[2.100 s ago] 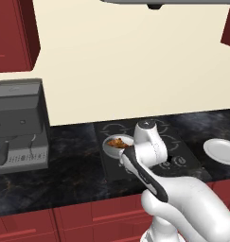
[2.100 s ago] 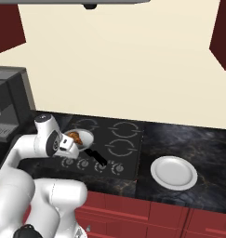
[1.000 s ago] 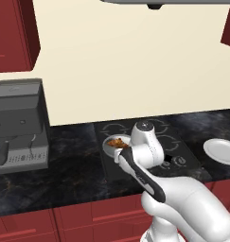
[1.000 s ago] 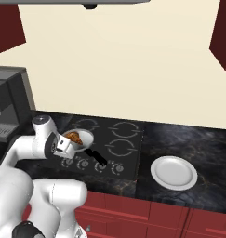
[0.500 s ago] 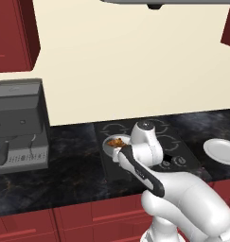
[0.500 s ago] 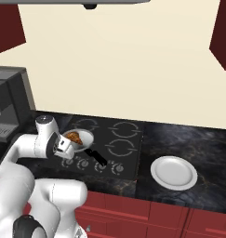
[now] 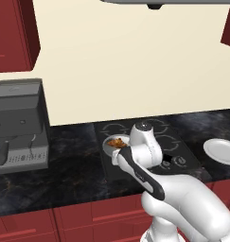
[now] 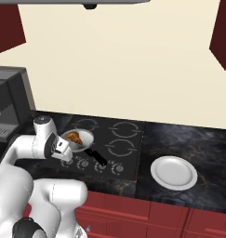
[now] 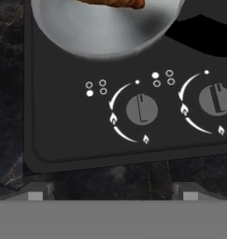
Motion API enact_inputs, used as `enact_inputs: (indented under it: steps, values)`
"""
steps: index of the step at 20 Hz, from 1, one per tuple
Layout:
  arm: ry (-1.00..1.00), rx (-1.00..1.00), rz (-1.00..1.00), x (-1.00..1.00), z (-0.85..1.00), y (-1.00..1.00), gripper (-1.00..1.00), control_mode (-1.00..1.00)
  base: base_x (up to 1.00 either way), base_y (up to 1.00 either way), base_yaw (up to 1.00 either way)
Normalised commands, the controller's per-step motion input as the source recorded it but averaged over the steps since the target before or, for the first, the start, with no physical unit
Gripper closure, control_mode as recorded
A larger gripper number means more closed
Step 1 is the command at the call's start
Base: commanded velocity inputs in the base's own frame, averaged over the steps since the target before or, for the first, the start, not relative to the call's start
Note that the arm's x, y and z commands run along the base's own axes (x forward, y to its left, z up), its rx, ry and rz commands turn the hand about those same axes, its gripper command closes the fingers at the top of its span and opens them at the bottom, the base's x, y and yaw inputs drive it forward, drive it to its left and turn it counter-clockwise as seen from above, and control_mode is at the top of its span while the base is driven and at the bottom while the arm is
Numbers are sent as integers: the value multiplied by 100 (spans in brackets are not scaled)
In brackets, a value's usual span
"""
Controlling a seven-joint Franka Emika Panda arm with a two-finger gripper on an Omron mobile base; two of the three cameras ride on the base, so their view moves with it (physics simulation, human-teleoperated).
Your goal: Pick the croissant and place it on the pan. Then turn on the stove to warm the croissant.
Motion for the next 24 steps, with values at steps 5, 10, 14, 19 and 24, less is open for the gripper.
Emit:
enact_inputs:
  steps: [5,10,14,19,24]
  values:
    - [0,0,0,0,-16,-8,-100,-100,0,0,0]
    - [-1,0,0,0,-15,-16,-100,-100,0,0,0]
    - [-3,0,0,0,-27,-11,-100,-100,0,0,0]
    - [0,0,0,0,-57,-15,-100,-100,0,0,0]
    - [-1,0,0,3,-14,-22,-100,-100,0,0,0]
